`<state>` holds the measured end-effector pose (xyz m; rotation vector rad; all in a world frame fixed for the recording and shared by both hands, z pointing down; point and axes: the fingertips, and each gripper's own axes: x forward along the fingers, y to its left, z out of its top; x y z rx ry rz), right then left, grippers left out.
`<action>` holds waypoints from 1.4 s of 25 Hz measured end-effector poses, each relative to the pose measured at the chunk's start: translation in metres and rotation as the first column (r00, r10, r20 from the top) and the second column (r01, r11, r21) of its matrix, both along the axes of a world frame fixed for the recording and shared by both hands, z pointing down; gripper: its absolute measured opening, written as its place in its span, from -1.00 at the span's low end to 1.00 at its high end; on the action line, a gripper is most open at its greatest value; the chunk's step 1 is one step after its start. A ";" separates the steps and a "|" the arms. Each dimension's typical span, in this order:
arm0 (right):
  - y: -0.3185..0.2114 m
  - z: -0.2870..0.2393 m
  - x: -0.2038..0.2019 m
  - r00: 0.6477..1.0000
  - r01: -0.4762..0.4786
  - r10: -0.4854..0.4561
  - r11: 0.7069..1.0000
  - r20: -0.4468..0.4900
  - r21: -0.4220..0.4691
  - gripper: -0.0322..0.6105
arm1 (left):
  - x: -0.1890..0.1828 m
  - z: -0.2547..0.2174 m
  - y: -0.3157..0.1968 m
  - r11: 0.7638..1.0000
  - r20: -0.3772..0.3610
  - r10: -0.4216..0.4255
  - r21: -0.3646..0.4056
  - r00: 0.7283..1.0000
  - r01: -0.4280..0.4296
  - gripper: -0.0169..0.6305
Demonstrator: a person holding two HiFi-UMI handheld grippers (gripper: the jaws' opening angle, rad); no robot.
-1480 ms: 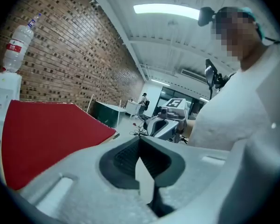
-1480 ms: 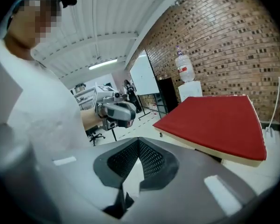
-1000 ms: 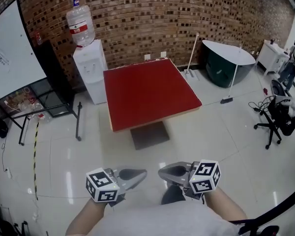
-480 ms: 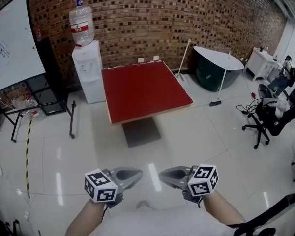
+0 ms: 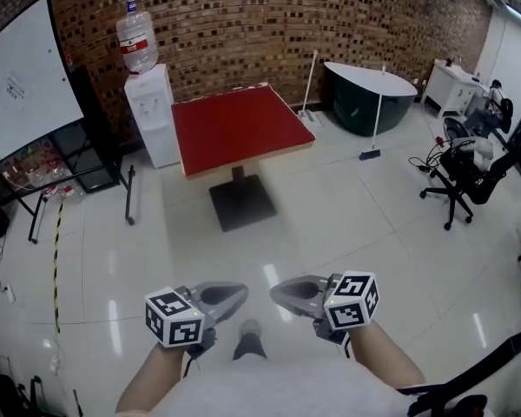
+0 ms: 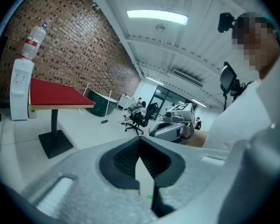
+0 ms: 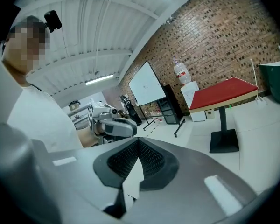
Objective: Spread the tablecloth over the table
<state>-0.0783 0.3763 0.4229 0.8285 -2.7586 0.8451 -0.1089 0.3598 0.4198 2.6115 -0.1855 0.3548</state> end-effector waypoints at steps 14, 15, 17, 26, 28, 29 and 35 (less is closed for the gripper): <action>0.117 -0.031 0.014 0.996 -0.009 0.018 0.994 -0.083 0.107 -0.90 | 0.003 -0.030 0.113 0.997 0.010 -0.036 0.064 0.999 0.036 -0.94; 0.119 -0.033 0.015 0.996 -0.009 0.018 0.994 -0.082 0.112 -0.90 | 0.003 -0.033 0.113 0.997 0.005 -0.037 0.069 0.999 0.037 -0.94; 0.123 -0.035 0.016 0.997 -0.012 0.021 0.993 -0.079 0.114 -0.90 | 0.003 -0.037 0.114 0.996 0.007 -0.034 0.083 0.999 0.033 -0.94; 0.128 -0.030 0.003 0.997 -0.009 0.018 0.994 -0.081 0.107 -0.90 | -0.007 -0.026 0.124 0.998 0.004 -0.032 0.050 0.999 0.032 -0.94; 0.128 -0.029 0.003 0.997 -0.011 0.019 0.995 -0.076 0.102 -0.90 | -0.009 -0.027 0.123 0.998 0.002 -0.036 0.054 0.999 0.036 -0.94; 0.128 -0.029 0.003 0.997 -0.011 0.019 0.995 -0.075 0.102 -0.90 | -0.010 -0.028 0.123 0.998 0.004 -0.036 0.057 0.999 0.036 -0.94; 0.128 -0.025 -0.001 0.997 0.000 0.007 0.996 -0.082 0.089 -0.90 | -0.017 -0.020 0.123 0.998 0.002 -0.042 0.039 0.999 0.042 -0.94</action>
